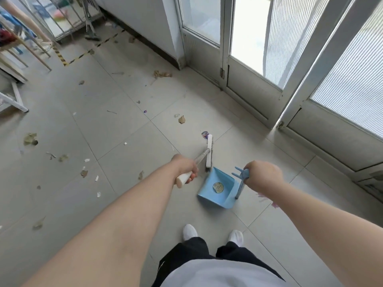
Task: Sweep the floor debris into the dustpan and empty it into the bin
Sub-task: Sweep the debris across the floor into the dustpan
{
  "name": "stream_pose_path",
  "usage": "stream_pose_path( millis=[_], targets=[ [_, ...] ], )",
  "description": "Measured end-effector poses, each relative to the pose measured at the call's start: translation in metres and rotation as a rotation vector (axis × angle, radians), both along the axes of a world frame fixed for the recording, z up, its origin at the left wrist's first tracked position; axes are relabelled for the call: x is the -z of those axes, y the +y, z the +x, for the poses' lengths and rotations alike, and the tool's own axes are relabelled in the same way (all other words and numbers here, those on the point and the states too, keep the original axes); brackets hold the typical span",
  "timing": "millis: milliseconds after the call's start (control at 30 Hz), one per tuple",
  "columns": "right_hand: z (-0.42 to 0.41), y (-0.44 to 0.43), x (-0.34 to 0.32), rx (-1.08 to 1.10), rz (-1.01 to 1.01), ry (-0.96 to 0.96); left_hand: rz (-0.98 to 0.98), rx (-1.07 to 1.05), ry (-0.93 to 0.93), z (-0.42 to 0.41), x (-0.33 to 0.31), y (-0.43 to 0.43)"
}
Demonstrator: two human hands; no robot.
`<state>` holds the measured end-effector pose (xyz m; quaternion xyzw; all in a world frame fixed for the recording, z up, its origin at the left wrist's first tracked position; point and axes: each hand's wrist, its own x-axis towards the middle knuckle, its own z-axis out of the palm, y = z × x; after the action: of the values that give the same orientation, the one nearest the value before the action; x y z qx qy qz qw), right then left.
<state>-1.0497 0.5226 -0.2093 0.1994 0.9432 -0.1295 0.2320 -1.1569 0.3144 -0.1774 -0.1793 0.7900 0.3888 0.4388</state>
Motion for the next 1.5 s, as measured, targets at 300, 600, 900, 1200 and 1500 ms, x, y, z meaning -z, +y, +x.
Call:
stream_pose_path(
  millis=[300,600,900,1200,1500],
  targets=[
    [-0.036,0.036,0.002,0.069,0.018,-0.038,0.028,0.184,-0.012,-0.064,0.008,0.064],
    [-0.118,0.027,-0.001,0.142,-0.006,-0.077,-0.003,0.198,-0.09,-0.164,0.033,0.051],
    [-0.214,0.004,-0.01,0.035,0.029,-0.07,-0.095,-0.022,-0.134,-0.248,0.03,-0.03],
    [-0.273,-0.002,-0.004,-0.11,0.024,-0.025,-0.258,-0.255,0.003,-0.239,0.035,-0.1],
    [-0.327,0.042,-0.005,-0.278,-0.01,0.022,-0.213,-0.416,0.032,-0.263,0.006,-0.045]
  ],
)
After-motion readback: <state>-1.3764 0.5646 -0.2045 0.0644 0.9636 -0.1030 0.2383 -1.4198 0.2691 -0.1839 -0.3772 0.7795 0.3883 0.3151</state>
